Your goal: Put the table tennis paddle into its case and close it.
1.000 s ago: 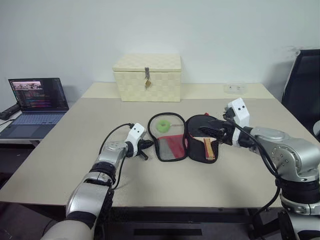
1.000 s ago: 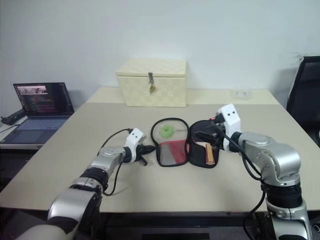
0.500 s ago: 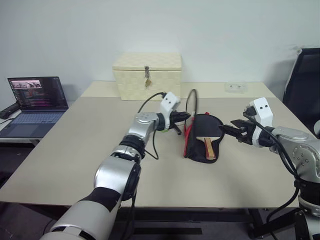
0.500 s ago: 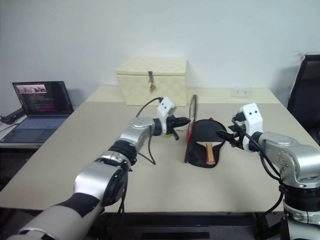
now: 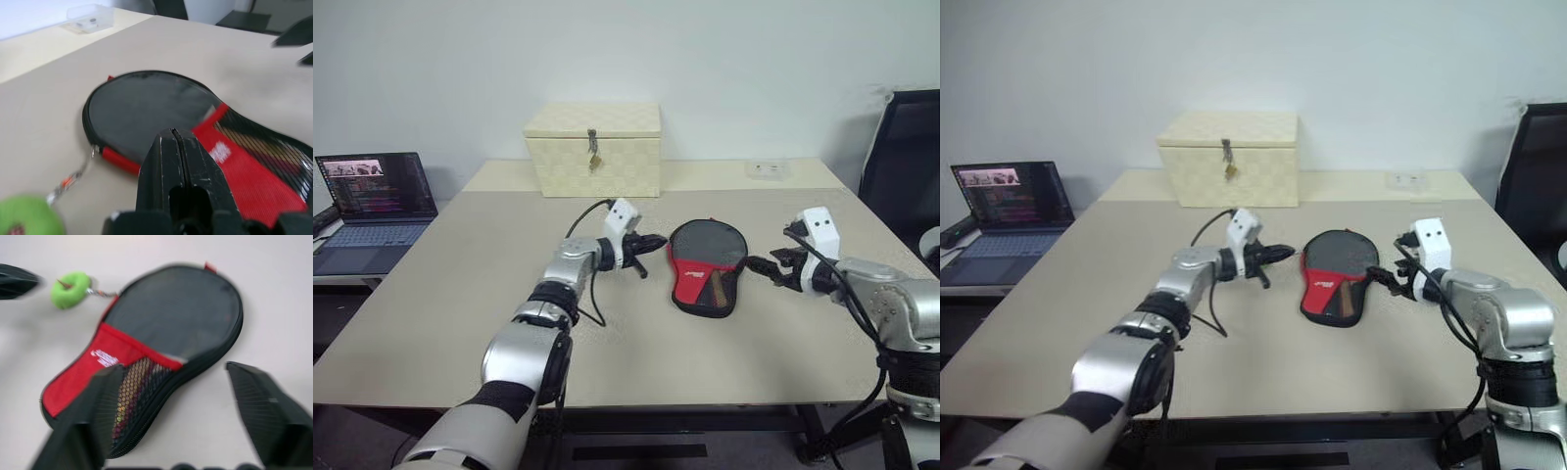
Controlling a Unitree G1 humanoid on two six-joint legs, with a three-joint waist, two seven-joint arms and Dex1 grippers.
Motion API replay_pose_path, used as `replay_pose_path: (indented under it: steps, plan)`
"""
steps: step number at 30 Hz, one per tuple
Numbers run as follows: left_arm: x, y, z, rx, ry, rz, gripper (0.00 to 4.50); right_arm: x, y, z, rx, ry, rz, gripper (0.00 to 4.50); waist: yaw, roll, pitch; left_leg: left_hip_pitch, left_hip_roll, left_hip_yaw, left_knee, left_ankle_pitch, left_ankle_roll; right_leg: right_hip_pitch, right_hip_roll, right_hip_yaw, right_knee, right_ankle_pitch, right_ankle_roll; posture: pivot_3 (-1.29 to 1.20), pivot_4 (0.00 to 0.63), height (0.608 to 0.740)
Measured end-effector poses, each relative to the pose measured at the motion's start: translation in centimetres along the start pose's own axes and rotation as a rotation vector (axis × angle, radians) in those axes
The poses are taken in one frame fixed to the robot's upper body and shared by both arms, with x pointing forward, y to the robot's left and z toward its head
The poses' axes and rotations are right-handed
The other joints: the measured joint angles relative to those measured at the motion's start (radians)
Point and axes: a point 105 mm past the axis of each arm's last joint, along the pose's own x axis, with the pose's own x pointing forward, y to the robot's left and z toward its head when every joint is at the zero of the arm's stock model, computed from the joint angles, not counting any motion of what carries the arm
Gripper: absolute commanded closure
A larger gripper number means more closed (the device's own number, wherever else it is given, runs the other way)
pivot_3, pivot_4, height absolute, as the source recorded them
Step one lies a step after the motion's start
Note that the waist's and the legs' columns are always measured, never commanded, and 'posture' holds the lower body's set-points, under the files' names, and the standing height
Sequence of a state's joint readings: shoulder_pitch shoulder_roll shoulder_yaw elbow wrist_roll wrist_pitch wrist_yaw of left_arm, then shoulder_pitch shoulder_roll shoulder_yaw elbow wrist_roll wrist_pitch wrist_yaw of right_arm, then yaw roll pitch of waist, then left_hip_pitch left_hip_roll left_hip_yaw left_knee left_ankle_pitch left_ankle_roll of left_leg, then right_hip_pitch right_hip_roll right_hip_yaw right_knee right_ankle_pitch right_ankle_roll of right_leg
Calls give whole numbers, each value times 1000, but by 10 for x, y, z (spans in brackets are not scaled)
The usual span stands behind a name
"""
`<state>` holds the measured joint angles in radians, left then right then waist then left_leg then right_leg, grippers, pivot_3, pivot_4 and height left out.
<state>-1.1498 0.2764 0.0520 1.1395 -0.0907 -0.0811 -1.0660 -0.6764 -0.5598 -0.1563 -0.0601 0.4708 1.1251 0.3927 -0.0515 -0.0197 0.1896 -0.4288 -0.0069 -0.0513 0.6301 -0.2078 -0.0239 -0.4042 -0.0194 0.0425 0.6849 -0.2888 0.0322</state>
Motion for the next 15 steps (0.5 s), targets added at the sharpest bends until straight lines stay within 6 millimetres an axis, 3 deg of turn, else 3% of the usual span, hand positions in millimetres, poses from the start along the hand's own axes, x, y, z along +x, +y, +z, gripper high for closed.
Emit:
replay_pose_path:
  steps: [6, 8, 15]
  plan:
    - [-56, 2, -19, -57, -17, 6, 4500, 39, -15, -34, 99, 99, -41, 57, -6, 1, 0, 0, 1, -1, 1, 0, -1, -2, 0, 1, 4, 0, 0, 0, 150, 740]
    - [-63, -1, -16, -58, -27, 10, 4500, 49, -18, -41, 129, 111, -53, 57, -1, 1, 0, 0, 0, -2, 2, 1, -1, -2, -1, 1, 5, 0, 0, 0, 150, 740]
    - [-74, -10, -4, -38, -42, 33, 4500, 71, -24, -36, 152, 93, -75, 57, 2, 0, 0, 1, 0, -1, 10, 0, -1, 0, 0, 1, 12, 0, 0, 0, 150, 740]
